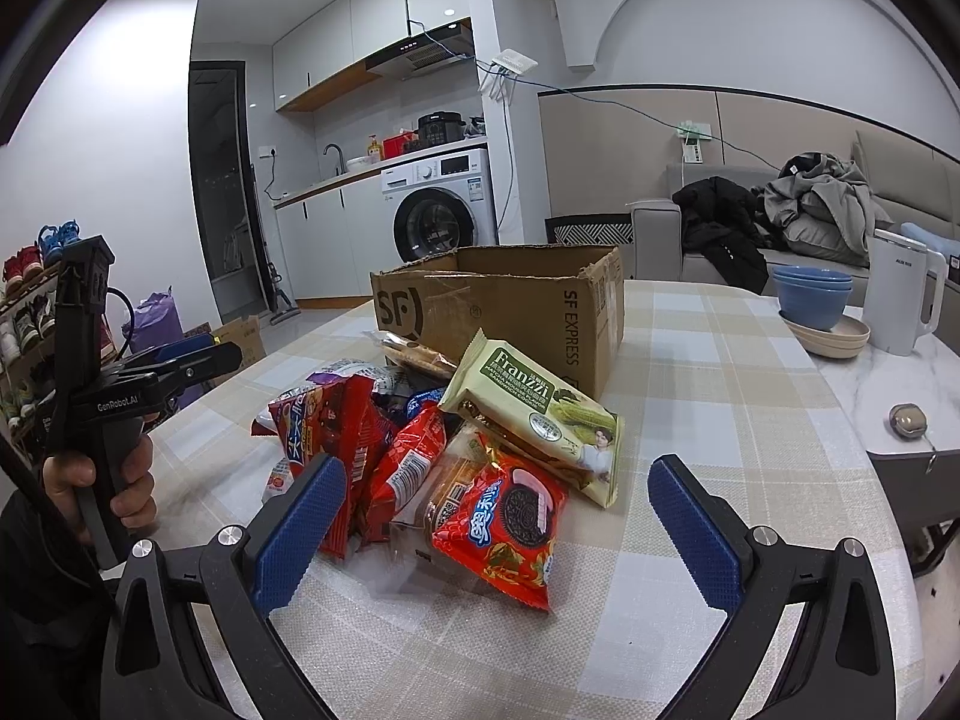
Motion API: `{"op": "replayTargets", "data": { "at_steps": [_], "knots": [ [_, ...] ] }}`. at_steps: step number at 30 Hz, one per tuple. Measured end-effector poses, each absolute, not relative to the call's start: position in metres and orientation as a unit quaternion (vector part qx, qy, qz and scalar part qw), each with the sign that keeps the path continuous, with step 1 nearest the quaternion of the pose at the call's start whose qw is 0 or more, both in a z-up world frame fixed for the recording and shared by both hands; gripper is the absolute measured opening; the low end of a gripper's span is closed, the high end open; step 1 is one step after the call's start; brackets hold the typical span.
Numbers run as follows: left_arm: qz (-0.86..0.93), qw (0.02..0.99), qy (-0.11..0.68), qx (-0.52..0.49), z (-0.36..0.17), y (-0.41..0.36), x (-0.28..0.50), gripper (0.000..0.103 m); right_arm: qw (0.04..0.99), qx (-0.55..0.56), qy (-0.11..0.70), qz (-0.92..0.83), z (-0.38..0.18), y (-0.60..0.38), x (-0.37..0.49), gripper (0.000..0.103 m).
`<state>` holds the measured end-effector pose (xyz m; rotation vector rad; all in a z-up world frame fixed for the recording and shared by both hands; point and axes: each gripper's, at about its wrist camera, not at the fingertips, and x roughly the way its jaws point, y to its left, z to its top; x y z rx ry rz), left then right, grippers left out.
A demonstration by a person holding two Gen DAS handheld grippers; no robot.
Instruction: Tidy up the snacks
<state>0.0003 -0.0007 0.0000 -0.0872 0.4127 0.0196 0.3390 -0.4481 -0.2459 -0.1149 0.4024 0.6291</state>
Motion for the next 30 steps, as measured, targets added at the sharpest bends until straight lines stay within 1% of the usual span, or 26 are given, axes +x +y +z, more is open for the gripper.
{"op": "replayTargets", "data": {
  "at_steps": [30],
  "knots": [
    [0.01, 0.978, 0.204, -0.041, 0.0, -0.0012, 0.0002, 0.102, 0.929, -0.057, 0.198, 0.307, -0.2474, -0.4471, 0.3385, 0.103]
  ]
}}
